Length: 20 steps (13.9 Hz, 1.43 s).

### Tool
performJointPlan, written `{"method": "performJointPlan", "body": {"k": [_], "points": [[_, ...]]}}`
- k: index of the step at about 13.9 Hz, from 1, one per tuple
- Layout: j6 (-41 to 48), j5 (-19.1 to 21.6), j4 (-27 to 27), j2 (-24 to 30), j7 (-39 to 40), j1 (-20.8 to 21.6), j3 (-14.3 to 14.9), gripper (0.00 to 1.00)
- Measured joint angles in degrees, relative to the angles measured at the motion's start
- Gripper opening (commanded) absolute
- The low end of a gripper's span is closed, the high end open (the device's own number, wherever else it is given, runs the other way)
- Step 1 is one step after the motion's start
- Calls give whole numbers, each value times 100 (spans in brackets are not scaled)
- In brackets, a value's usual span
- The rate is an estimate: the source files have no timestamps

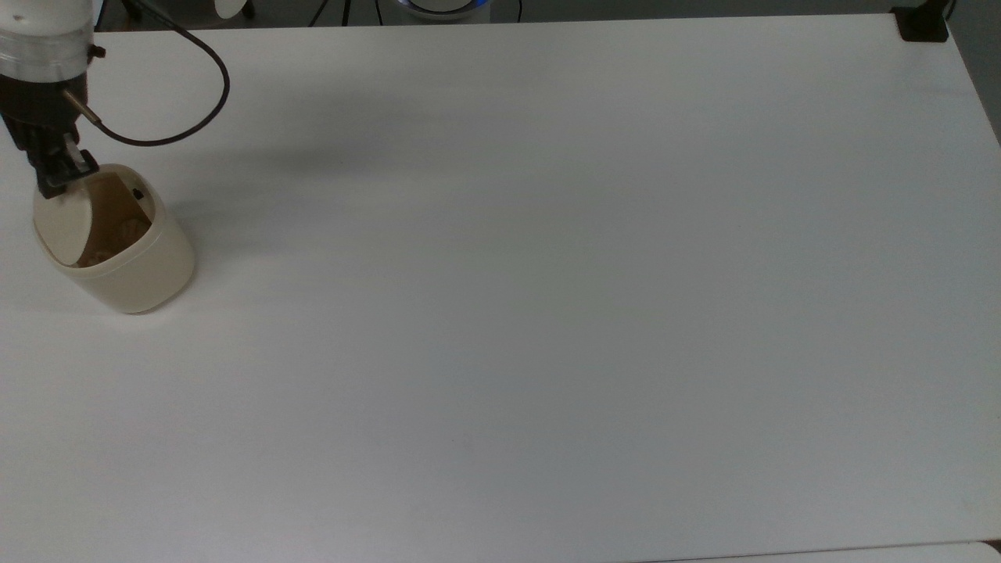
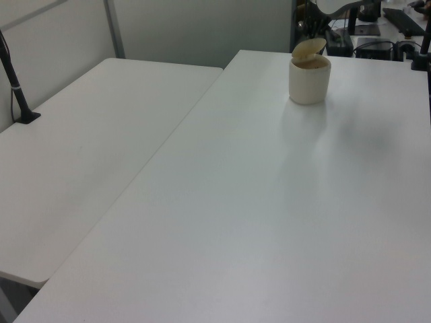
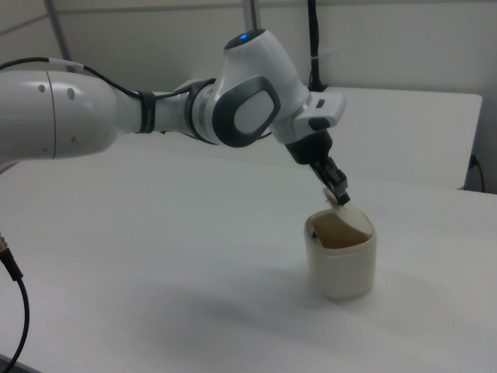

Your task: Close the trash bin

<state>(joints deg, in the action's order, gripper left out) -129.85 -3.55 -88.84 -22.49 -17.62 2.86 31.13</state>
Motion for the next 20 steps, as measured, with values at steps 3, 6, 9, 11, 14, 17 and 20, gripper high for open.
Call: {"method": "performJointPlan", "body": {"k": [3, 6, 9, 11, 14, 17, 20], "points": [[23, 0, -280, -29, 124, 20, -95, 0], [22, -1, -441, -80, 146, 33, -164, 0], [21, -6, -449, -78, 170, 31, -164, 0], [20, -7, -451, -78, 171, 31, -164, 0], [-45, -7, -485, -73, 173, 31, -164, 0], [-214, -7, -533, -62, 173, 32, -164, 0], [-254, -6, -507, 127, 173, 40, -167, 3]]}}
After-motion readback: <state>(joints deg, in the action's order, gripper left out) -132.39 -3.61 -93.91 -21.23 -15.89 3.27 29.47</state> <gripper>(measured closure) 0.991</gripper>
